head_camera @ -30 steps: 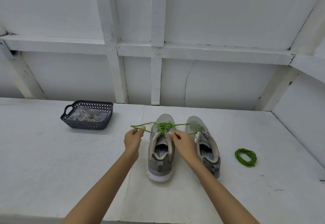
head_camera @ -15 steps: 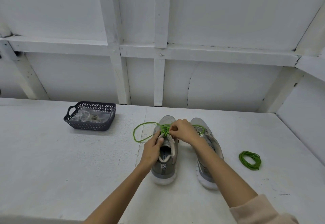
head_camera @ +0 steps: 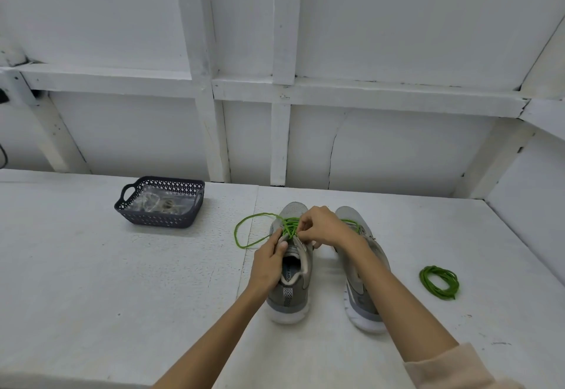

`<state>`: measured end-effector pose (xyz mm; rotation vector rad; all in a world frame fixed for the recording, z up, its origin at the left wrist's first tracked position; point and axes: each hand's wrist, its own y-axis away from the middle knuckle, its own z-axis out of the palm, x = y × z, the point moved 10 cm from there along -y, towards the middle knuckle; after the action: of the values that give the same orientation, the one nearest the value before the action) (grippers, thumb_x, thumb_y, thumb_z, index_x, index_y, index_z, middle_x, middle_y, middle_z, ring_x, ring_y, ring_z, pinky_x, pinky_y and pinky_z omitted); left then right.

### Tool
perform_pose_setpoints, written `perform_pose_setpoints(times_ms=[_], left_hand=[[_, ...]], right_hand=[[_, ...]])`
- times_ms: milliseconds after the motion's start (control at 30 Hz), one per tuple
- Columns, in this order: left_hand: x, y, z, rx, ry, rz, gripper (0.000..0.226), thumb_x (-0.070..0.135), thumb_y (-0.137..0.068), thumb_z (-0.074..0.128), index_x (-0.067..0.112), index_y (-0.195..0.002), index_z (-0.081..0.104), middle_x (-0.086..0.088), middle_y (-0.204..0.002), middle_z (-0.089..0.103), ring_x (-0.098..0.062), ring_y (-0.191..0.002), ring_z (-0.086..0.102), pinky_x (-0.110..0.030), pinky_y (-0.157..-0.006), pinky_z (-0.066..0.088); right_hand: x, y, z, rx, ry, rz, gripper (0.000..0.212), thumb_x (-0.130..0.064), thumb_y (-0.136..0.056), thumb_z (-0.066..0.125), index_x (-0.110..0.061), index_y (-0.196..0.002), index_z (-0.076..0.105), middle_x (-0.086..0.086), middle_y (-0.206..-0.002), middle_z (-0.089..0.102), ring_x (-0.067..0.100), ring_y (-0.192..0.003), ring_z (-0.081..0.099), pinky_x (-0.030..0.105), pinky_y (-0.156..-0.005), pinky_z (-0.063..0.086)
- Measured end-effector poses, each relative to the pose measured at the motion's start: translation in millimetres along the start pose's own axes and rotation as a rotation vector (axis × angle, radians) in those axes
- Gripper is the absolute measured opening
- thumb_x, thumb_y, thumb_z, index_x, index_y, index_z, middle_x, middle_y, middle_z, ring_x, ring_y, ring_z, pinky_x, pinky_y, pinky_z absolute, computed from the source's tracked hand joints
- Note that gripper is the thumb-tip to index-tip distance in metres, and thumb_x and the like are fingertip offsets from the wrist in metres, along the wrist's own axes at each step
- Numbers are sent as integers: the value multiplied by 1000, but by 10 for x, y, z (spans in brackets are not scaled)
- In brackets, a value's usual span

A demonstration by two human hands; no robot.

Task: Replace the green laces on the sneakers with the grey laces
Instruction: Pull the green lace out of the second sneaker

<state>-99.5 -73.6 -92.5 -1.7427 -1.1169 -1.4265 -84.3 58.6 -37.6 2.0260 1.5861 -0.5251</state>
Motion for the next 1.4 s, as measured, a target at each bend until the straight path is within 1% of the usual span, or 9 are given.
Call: perform_pose_setpoints(times_ms=[200,300,433,633,767,933,1100,1267,1400], left_hand=[[20,16,-9,1,-13,14,42,14,-100,47,14,-142,44,-5,-142,50,-14,-129,44,-17,-97,31],[18,18,1,-9,-4,15,42,13,-100,47,14,-142,45,-4,-142,49,-10,-126,44,-18,-99,32],[-14,-6,-6,4,-12,3,42,13,-100,48,13,-141,46,-6,-143,49,-17,-132,44,-18,-100,31],[-1,2,-9,10,-43,11,41,14,-101,46,14,-142,45,-6,-144,48,-18,-132,43,-19,-101,31],[-30,-12,-7,17,-38,-9,41,15,-101,47,14,-142,44,-7,-145,47,-20,-134,42,-23,-106,30],[-19,5,-4,20,-35,-7,41,16,-101,46,15,-142,45,-7,-143,49,-20,-132,45,-22,-102,32],[-9,15,0,7,-43,-3,41,17,-101,46,15,-142,45,-5,-145,47,-20,-134,42,-24,-106,30],[-8,17,-2,13,-49,2,41,16,-101,46,15,-142,45,-6,-145,48,-19,-133,43,-20,-102,31],[-4,13,-4,11,-68,6,41,16,-101,46,16,-142,45,-5,-145,47,-19,-133,43,-18,-101,29]], right_hand=[[12,-11,21,47,34,-16,7,-14,-82,55,-9,-78,59,7,-73,67,25,-63,68,39,-62,60],[146,13,19,89,-165,20,11,-10,-89,53,-12,-78,55,10,-76,68,26,-68,70,43,-67,60],[280,73,48,31,-424,93,13,-2,-87,61,-7,-77,66,14,-78,68,19,-69,66,30,-64,59],[202,99,-35,61,-258,43,10,-11,-84,61,-14,-75,62,4,-77,69,15,-69,66,33,-61,55],[355,123,-239,224,-480,150,11,-10,-87,58,-11,-76,60,5,-77,69,18,-58,58,30,-51,49],[289,141,30,0,-301,126,7,-14,-83,67,-8,-78,66,4,-71,64,15,-59,60,24,-46,45],[370,163,-176,243,-477,181,9,-8,-84,62,-5,-76,65,11,-80,69,16,-52,57,24,-45,38],[399,212,123,29,-481,248,36,-35,-83,74,0,-91,69,7,-79,70,13,-57,59,21,-44,40],[453,165,-65,220,-529,184,19,-16,-88,69,-4,-74,65,9,-73,67,11,-48,54,19,-39,34]])
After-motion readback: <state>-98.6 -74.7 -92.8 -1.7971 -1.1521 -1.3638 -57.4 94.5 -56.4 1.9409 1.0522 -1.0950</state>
